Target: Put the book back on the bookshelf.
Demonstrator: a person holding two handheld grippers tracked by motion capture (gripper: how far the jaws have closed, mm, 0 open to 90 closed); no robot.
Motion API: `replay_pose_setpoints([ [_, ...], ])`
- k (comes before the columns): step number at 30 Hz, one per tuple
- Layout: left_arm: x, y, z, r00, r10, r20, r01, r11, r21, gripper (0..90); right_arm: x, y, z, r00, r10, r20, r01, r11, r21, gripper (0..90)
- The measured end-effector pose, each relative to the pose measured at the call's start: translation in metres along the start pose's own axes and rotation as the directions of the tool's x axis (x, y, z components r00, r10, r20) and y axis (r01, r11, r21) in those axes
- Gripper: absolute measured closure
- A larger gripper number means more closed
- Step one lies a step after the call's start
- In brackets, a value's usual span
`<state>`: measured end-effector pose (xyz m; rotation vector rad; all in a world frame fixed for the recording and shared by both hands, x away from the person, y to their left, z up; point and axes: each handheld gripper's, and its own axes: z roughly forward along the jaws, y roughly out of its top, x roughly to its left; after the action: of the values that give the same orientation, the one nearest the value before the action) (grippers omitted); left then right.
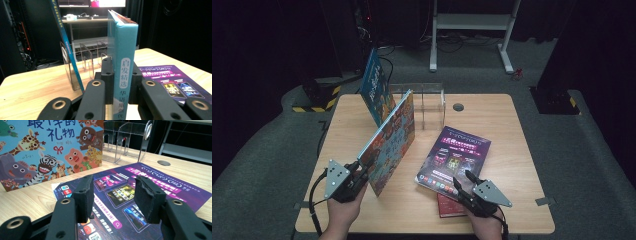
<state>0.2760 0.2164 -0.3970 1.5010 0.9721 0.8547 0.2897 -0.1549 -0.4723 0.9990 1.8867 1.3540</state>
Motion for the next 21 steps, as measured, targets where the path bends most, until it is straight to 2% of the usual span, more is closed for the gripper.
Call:
replay_pose_setpoints([
  [17,0.0009,-0.0018,0.0027,0.9998,0.018,-0.007,-0.018,0.9998,-0.005,79.1,0.0019,-0.0011,0.0020,0.9999,-0.008,-0.014,0.008,1.000,0.010,50.1],
  [21,0.0027,-0.0026,0.0040,0.9999,0.009,-0.005,-0.009,1.0000,-0.004,78.9,0.0025,-0.0015,0.0024,0.9999,-0.006,-0.015,0.006,1.000,0.014,50.0],
])
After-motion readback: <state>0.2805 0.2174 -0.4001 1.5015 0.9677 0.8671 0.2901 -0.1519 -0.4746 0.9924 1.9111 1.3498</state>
